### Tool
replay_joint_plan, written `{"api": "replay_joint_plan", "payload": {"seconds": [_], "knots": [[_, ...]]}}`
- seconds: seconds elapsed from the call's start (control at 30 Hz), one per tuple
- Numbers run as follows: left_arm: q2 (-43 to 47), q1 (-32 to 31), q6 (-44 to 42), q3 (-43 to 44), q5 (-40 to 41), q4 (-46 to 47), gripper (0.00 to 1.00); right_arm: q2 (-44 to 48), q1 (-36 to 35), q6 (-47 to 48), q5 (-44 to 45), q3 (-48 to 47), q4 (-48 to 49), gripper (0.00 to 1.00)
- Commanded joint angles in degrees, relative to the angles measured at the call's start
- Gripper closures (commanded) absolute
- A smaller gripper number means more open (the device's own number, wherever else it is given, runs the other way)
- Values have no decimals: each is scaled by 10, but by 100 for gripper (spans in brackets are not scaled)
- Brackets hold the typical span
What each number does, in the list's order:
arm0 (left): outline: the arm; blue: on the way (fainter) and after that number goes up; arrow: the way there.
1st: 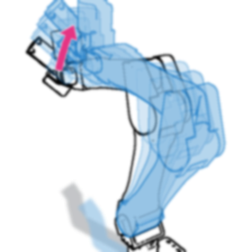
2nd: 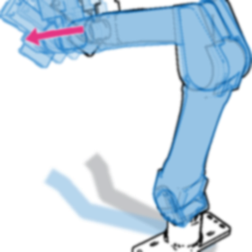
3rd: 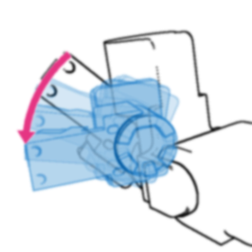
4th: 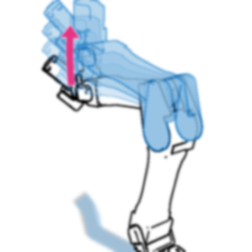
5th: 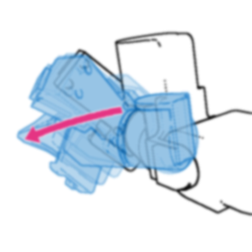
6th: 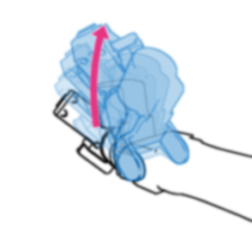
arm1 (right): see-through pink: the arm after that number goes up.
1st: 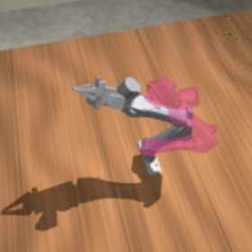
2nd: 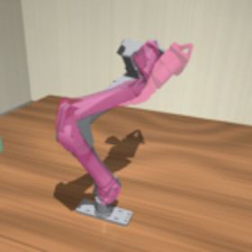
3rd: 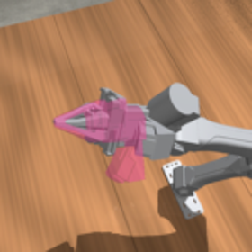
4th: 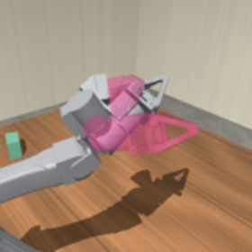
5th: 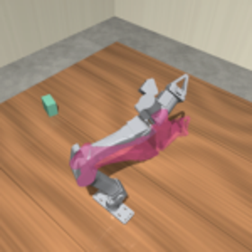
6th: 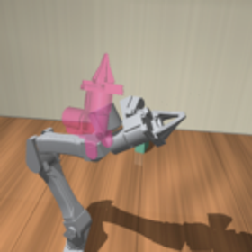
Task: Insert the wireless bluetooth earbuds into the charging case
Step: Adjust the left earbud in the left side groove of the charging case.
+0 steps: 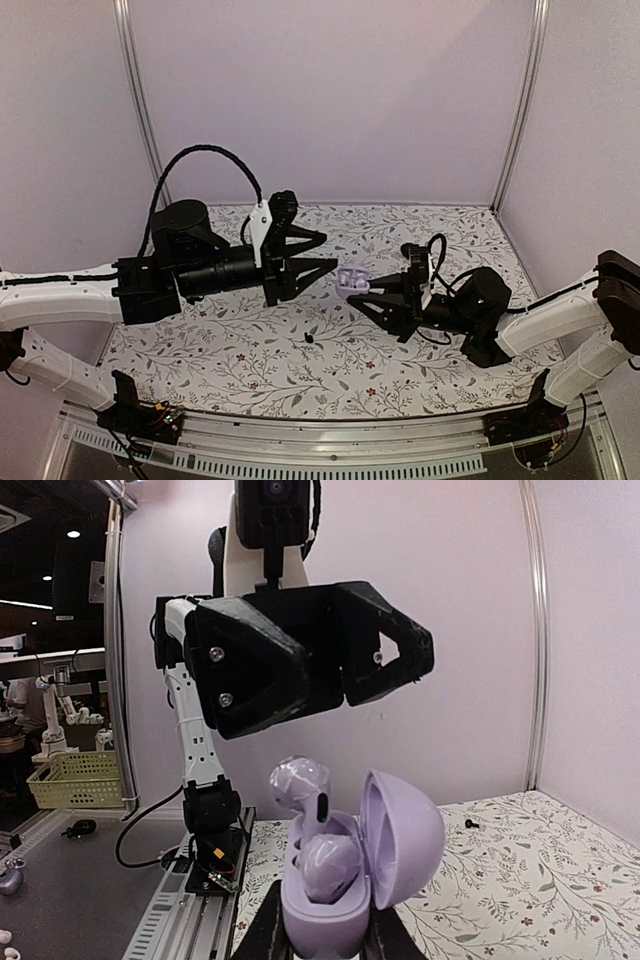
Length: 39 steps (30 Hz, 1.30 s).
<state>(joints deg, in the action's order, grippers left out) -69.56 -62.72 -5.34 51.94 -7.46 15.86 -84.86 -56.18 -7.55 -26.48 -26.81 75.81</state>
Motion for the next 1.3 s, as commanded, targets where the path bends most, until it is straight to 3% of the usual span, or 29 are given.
{"api": "replay_joint_plan", "payload": {"seconds": [0.0,0.17,0.33,0.63,0.93,1.27], "knots": [[10,12,17,-8,-48,-22,63,12,5,-17,-13,-4,-5,100],[12,12,15,-6,-54,-38,80,11,8,-22,11,-7,-25,100],[3,13,30,9,-41,-73,85,23,8,-5,84,-21,-100,100],[-44,33,110,50,7,-105,82,41,8,26,156,-36,-167,100],[-67,37,121,65,-12,-114,76,37,8,31,156,-42,-181,100],[-79,44,122,67,-18,-114,77,36,7,37,124,-43,-174,100]]}}
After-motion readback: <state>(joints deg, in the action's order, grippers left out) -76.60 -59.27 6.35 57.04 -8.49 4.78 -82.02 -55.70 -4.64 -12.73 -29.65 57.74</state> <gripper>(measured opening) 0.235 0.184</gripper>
